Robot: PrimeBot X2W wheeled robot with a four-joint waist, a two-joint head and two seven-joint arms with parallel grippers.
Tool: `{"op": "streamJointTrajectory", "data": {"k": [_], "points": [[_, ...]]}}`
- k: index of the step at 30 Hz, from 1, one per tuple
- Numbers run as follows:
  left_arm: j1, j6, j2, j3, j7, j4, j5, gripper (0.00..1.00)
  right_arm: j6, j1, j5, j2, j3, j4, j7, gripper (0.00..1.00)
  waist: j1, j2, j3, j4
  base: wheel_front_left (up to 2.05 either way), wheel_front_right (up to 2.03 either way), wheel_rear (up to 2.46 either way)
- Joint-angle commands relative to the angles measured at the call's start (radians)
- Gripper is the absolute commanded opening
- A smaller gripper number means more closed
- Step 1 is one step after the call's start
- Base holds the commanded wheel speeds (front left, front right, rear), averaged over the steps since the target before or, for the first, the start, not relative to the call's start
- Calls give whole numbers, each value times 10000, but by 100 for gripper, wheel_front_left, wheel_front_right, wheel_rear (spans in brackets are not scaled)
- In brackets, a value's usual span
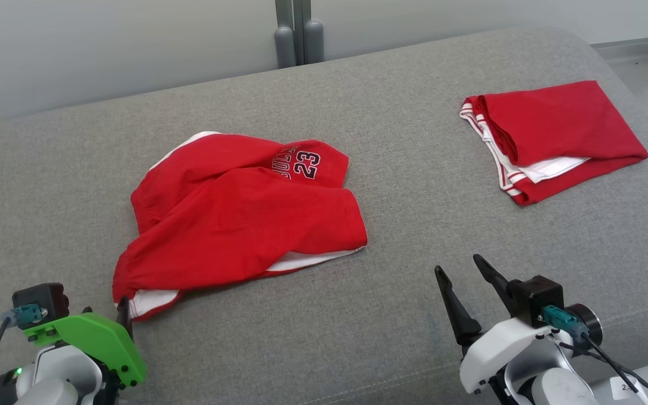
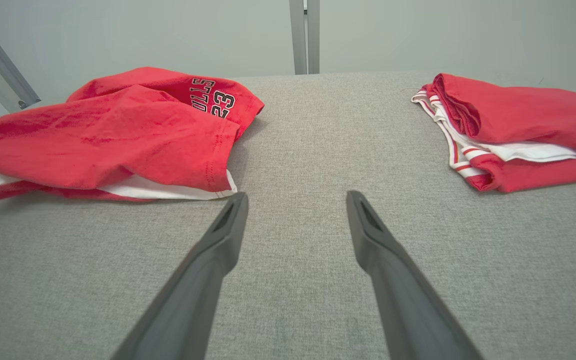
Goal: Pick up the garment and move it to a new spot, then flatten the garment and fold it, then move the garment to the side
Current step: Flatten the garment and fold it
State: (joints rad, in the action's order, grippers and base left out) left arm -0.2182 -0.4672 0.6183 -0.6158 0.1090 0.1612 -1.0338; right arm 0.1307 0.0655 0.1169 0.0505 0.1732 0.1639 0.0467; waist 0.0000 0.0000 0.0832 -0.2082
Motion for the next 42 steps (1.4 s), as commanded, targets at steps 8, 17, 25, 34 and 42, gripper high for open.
{"op": "streamJointTrajectory", "data": {"k": [8,17,25,34,42], "points": [[279,187,-347,150,-419,8,-142,100,-2,-143,-55,2,-146,-67,-12,100,0,0,-26,290,0,0,0],[802,520,-937,989,-2309,-232,-355,100,-2,-268,-71,5,-401,-28,-59,100,0,0,-341,824,0,0,0],[1198,1634,-2025,2349,-3745,-567,561,100,-2,-270,1067,5,-955,199,529,100,0,0,-730,1437,0,0,0],[2092,3065,-3680,4072,-3733,-851,3486,100,-2,207,1856,9,-1142,1087,1603,100,0,0,-1139,1981,0,0,0],[2875,3689,-4108,4276,-3735,-240,5095,100,-2,76,804,12,-1170,1341,1940,100,0,0,-1436,2494,0,0,0]]}}
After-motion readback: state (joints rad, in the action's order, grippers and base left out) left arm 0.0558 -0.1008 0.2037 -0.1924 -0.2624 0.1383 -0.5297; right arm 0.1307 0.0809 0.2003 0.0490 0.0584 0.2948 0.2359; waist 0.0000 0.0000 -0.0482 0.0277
